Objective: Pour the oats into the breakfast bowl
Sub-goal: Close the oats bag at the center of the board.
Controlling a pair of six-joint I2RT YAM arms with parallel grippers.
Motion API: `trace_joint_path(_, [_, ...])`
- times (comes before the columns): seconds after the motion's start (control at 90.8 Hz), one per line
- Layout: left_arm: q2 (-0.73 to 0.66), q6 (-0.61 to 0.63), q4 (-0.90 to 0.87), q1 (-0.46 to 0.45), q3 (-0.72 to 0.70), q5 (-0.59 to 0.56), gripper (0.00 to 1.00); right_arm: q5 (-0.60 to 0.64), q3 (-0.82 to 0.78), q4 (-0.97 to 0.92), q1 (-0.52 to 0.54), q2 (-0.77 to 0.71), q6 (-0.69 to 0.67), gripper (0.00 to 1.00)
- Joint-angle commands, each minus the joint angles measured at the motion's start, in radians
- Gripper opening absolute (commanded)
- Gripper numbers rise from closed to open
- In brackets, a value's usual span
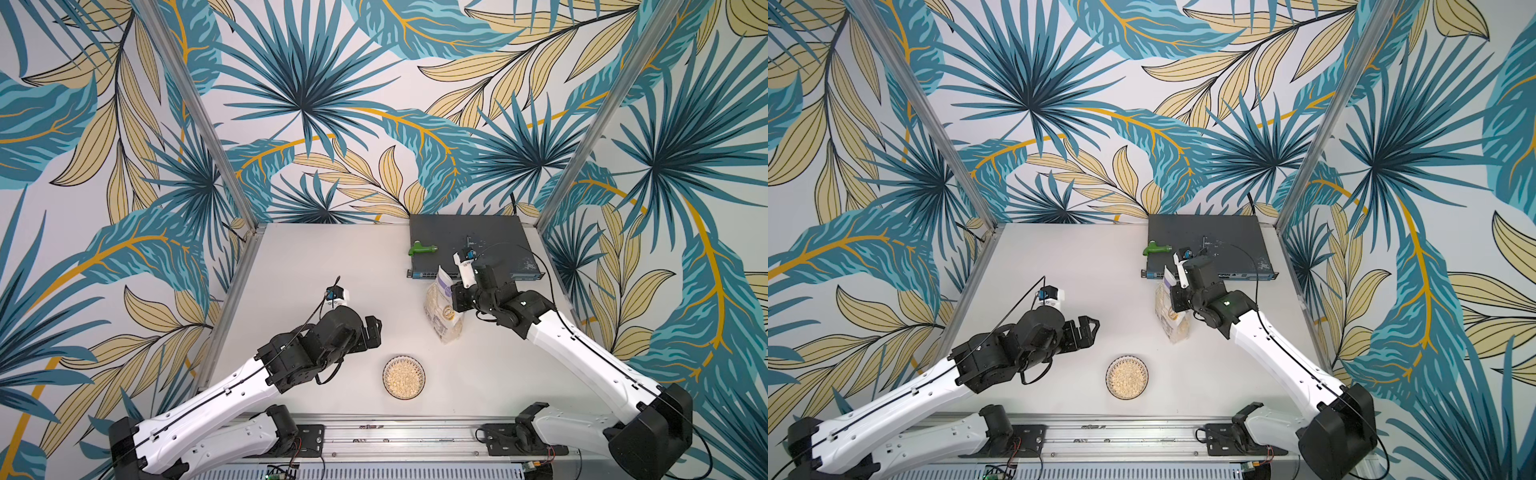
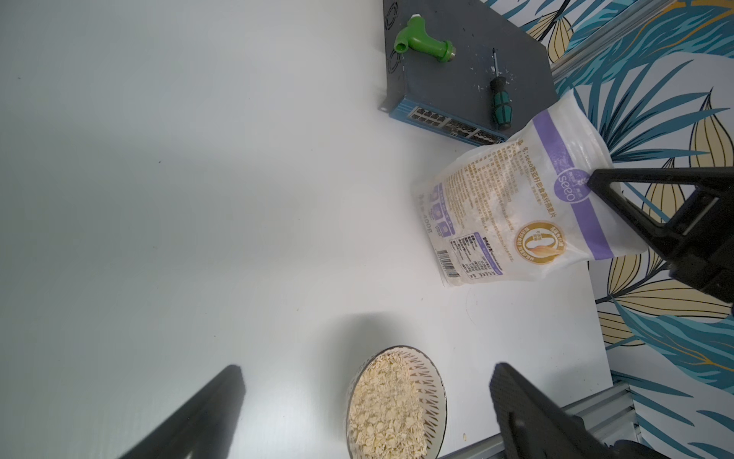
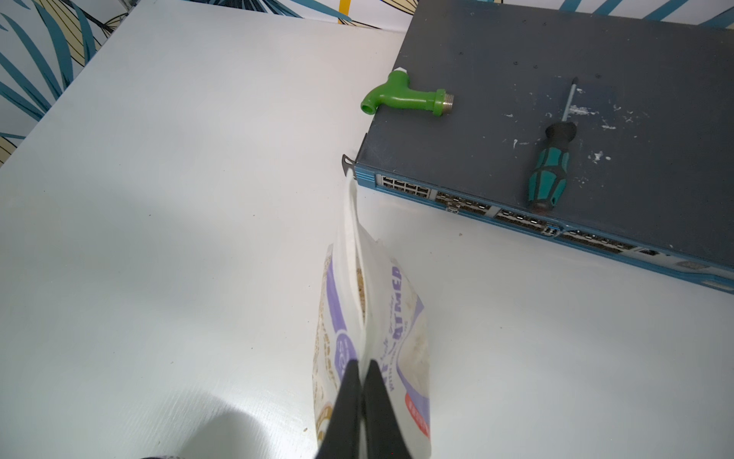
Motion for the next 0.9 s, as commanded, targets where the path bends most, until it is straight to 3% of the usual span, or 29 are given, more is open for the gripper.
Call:
trace_joint_path(0.0, [-0.012,0.023,0.048,0.003,-0.007,0.004,1.0,0.03,0.006,-0.002,-0.003,-0.041,0.023,0.24])
trace_joint_path(0.055, [-0.011,0.023,0.055,0.003,-0.006,0.004,1.0,0.013,-0.001,-0.003,-0.002,-0.036,0.031,0.43])
trace_joint_path(0.088, [-0.011,0.024,0.057,0.003,-0.006,0.002,1.0,0.002,-0.009,-0.002,-0.003,-0.035,0.035,0.49])
trace_joint_path(0.397, [-0.006,0.026,0.057,0.003,-0.006,0.0,1.0,-0.103,-0.102,0.0,0.0,-0.065,0.046,0.53])
trace_joint_path(0.485, [-0.005,0.024,0.057,0.002,-0.006,0.001,1.0,-0.093,-0.109,-0.016,-0.001,-0.068,0.047,0.47])
trace_joint_path(0.54, [-0.005,0.024,0.057,0.003,-0.007,0.001,1.0,-0.078,-0.11,-0.026,-0.001,-0.072,0.046,0.37])
trace_joint_path(0.595, [-0.003,0.023,0.058,0.002,-0.008,0.001,1.0,-0.064,-0.106,-0.033,-0.001,-0.079,0.045,0.23])
trace_joint_path(0.65, [-0.002,0.022,0.06,0.003,-0.009,0.003,1.0,-0.052,-0.099,-0.034,-0.001,-0.085,0.043,0.01])
trace_joint_path(0.893, [0.001,0.027,0.065,0.002,-0.006,0.004,1.0,0.013,-0.09,-0.013,0.007,-0.136,0.07,0.0])
